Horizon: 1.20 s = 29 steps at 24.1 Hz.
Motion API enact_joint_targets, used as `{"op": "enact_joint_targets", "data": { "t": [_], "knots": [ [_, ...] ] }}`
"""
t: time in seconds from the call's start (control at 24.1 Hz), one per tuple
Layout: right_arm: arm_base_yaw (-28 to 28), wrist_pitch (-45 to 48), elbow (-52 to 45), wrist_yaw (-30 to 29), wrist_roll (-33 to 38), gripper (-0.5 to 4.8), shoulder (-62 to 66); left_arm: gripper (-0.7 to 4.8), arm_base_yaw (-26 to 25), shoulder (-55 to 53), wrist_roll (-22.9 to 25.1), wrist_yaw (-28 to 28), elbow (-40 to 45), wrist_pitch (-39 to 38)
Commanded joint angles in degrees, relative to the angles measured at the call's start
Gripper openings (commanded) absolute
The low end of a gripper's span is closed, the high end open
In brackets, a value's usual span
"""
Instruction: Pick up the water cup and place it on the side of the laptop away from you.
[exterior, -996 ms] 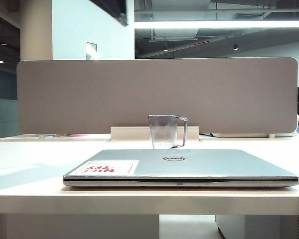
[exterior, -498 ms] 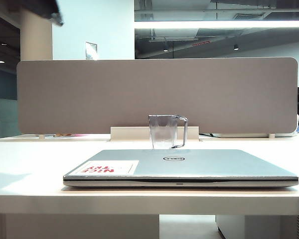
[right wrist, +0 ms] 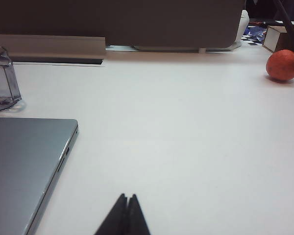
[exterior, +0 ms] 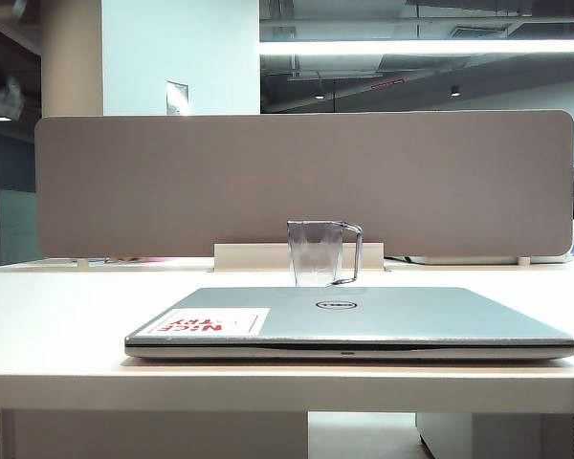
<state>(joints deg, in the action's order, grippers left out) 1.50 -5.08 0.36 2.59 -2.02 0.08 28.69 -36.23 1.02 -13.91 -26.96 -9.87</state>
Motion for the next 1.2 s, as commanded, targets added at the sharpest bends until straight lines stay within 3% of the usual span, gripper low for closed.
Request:
{"op": "enact_joint_targets", "data": {
  "t": [0.04,0.33,0.62,1.2],
  "knots": [
    [0.07,0.59,-0.33,0.26,-0.13,-0.01,-0.09,-0.06,-4.85,5.49,-6.16,3.80,7.41,1.42],
    [0.04,0.59,-0.33,0.26,-0.13,-0.01,-0.09,-0.06,-17.31,19.19,-7.56,10.71,16.17,3.15],
    [0.04,0.57,-0.33,0.26,-0.13,-0.01,-0.09,-0.06,-24.61,32.28,-8.57,14.43,21.51,2.86],
    [0.04,0.57,-0.33,0.24,-0.13,-0.01,-0.09,-0.06,-25.55,36.00,-8.48,15.43,25.16,3.85]
  ]
}}
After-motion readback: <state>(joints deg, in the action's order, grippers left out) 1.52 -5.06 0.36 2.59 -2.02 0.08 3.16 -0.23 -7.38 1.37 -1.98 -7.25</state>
